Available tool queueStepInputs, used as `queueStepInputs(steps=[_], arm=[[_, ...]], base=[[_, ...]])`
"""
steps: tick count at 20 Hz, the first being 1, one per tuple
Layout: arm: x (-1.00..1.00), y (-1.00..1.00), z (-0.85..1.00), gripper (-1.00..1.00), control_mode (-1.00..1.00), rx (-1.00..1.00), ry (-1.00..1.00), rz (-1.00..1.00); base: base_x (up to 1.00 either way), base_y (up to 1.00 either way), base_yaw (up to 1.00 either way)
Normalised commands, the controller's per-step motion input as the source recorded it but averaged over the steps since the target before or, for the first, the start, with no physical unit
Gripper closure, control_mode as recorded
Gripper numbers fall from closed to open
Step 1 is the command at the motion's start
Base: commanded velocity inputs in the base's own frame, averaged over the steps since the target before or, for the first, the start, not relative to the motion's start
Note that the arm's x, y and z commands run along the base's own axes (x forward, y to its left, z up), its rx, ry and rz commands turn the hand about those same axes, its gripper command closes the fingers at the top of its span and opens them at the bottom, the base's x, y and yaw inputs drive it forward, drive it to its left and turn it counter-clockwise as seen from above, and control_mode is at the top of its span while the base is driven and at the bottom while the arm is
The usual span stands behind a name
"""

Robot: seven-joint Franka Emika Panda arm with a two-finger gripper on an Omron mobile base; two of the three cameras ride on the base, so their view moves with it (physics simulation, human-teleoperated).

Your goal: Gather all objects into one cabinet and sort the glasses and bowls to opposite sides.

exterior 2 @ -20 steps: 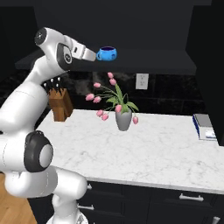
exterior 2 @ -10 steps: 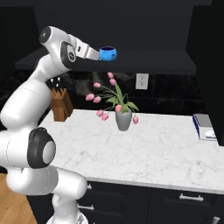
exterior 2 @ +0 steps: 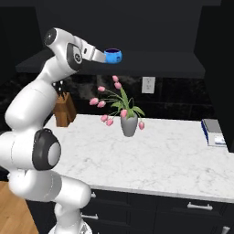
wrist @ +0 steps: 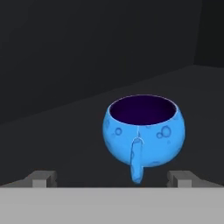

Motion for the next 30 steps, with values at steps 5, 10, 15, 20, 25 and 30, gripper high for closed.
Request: queueStepInputs(steps=[5,10,15,20,25,30], arm=[[0.13,-0.06,-0.03,-1.00,-1.00,0.00,0.00,-0.03],[0.06,-0.10,-0.08,-1.00,-1.00,0.00,0.00,0.00],[0.13,-0.16,-0.08,-1.00,-1.00,0.00,0.00,0.00],[0.05,-0.23,-0.09,-1.00,-1.00,0.01,0.00,0.00],[0.00,-0.10,-0.04,-1.00,-1.00,0.00,0.00,-0.01],[0.03,0.00,0.00,1.00,-1.00,0.00,0.00,-0.03]], base=[[0.00,0.00,0.00],[0.00,0.00,0.00],[0.00,0.00,0.00],[0.00,0.00,0.00],[0.00,0.00,0.00],[0.00,0.00,0.00]])
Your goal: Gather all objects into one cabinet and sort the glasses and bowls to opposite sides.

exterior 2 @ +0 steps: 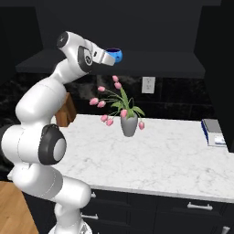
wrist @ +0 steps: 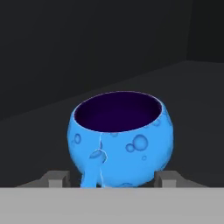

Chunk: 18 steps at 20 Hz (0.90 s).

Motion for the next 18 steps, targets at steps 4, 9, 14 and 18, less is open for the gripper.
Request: queueStepInputs(steps=[4,9,14,18], arm=[[0.02,0.00,0.00,1.00,-1.00,0.00,0.00,-0.02],[0.00,0.00,0.00,1.00,-1.00,0.00,0.00,-0.02],[0.00,0.00,0.00,1.00,-1.00,0.00,0.00,-0.01],[-0.15,0.00,0.00,1.00,-1.00,0.00,0.00,0.00]], base=[[0.00,0.00,0.00],[0.00,0.00,0.00],[0.00,0.00,0.00],[0.00,0.00,0.00]])
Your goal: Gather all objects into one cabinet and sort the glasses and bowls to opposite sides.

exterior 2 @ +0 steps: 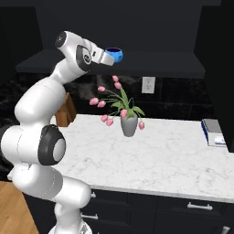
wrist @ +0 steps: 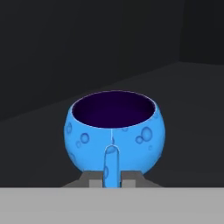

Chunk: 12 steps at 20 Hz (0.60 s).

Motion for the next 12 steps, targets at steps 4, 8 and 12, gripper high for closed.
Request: queueStepInputs(steps=[4,8,12], arm=[[-0.36,0.00,0.00,1.00,-1.00,0.00,0.00,0.00],[-0.20,0.00,0.00,1.00,-1.00,0.00,0.01,0.00],[-0.07,0.00,0.00,1.00,-1.00,0.00,0.02,0.00]], base=[[0.00,0.00,0.00],[0.00,0.00,0.00],[0.00,0.00,0.00]])
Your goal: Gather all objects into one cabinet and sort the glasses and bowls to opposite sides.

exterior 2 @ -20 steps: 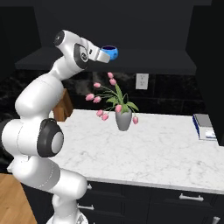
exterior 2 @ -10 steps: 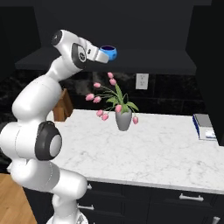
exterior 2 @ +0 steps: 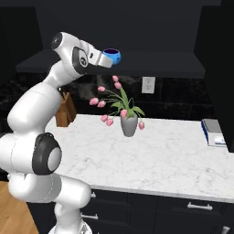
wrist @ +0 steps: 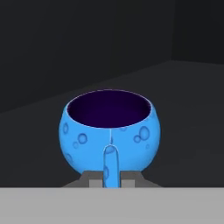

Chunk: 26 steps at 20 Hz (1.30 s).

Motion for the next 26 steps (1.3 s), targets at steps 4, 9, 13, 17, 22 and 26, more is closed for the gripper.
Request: queueStepInputs(steps=[4,9,13,17,22,26], arm=[[-0.16,0.00,0.01,1.00,-1.00,0.00,0.05,0.00],[-0.34,-0.03,0.03,1.00,-1.00,0.00,0.03,0.04],[-0.59,0.00,0.06,1.00,-1.00,0.00,0.00,0.12],[-0.74,0.00,0.07,1.00,-1.00,0.00,0.01,0.16],[-0.87,-0.05,0.21,1.00,-1.00,0.00,0.00,0.12],[-0.82,-0.01,0.38,1.00,-1.00,0.00,0.02,0.07]], base=[[0.00,0.00,0.00],[0.00,0.00,0.00],[0.00,0.00,0.00],[0.00,0.00,0.00],[0.00,0.00,0.00],[0.00,0.00,0.00]])
